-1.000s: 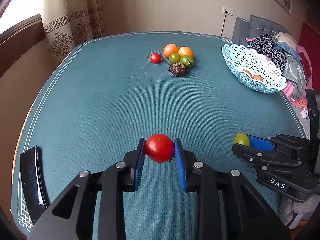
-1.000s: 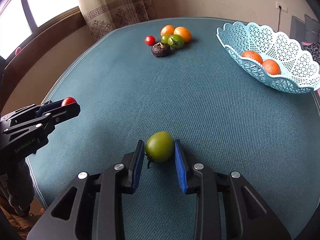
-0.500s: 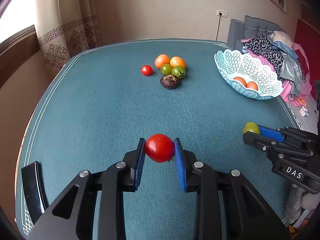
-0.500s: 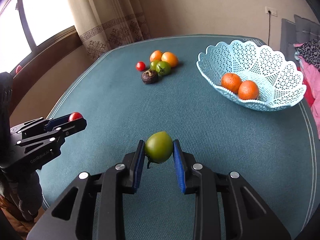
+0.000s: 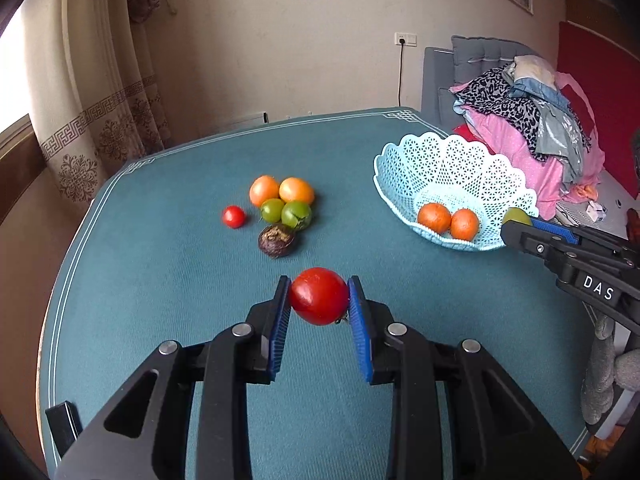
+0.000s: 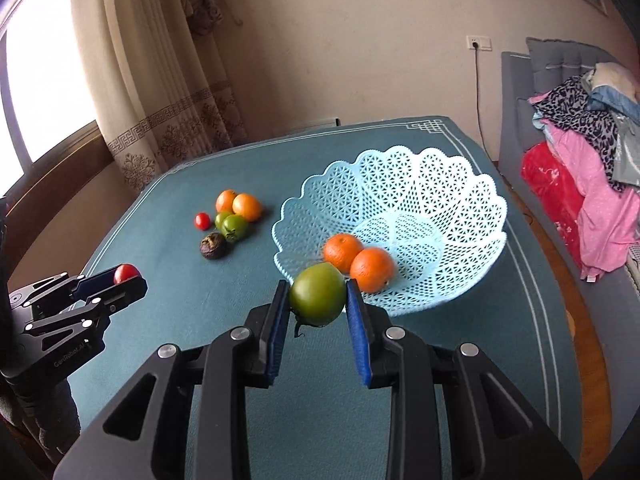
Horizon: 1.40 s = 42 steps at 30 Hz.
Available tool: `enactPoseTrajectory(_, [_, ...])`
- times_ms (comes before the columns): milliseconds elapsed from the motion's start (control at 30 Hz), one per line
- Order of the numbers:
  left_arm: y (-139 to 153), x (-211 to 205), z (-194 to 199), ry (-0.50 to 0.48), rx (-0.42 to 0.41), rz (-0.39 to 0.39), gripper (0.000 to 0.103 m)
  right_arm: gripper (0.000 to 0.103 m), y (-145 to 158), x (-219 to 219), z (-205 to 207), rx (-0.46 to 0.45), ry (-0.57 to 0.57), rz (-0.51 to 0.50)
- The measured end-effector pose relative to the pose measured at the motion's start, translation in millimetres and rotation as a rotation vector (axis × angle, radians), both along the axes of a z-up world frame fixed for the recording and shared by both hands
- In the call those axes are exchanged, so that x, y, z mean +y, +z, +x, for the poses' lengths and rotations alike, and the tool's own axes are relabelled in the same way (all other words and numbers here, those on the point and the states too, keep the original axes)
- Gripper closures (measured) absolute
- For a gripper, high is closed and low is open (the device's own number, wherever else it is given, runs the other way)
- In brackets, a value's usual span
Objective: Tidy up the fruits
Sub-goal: 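Carry the red tomato in left tool while right tool carries green tomato to basket, then open right tool to drop green tomato in basket while left tool drops red tomato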
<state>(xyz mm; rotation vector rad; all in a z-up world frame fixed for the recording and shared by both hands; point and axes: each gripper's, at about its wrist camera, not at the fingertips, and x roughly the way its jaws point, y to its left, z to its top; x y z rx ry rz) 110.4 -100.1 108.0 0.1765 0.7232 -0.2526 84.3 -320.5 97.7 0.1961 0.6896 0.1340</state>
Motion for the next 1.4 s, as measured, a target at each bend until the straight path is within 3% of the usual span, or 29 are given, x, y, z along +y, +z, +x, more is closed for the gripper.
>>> enactPoseTrajectory(300, [10, -47, 39, -0.056, -0.036, 0.003, 0.074, 0.075, -4, -35, 32, -0.001, -0.102, -0.030])
enactPoseTrajectory(733, [-8, -92, 92, -0.108, 0.015, -0.012, 0.074, 0.074, -14, -47, 49, 0.018, -0.155, -0.078])
enactPoseTrajectory(1133, [-15, -118, 109, -0.141, 0.022, -0.006, 0.073, 0.072, -15, -50, 53, 0.016, -0.190, -0.085])
enactPoseTrajectory(1200, [-16, -118, 111, -0.138, 0.027, -0.007, 0.061, 0.059, -15, -51, 53, 0.014, -0.204, -0.091])
enactPoseTrajectory(1233, [-16, -118, 111, -0.132, 0.025, -0.011, 0.044, 0.053, -15, -51, 53, 0.010, -0.209, -0.093])
enactPoseTrajectory(1267, [-16, -117, 112, -0.120, 0.018, -0.014, 0.037, 0.053, -15, -51, 52, 0.008, -0.211, -0.096])
enactPoseTrajectory(1400, [-18, -112, 116, -0.097, 0.027, -0.015, 0.036, 0.053, -14, -51, 51, 0.003, -0.214, -0.101])
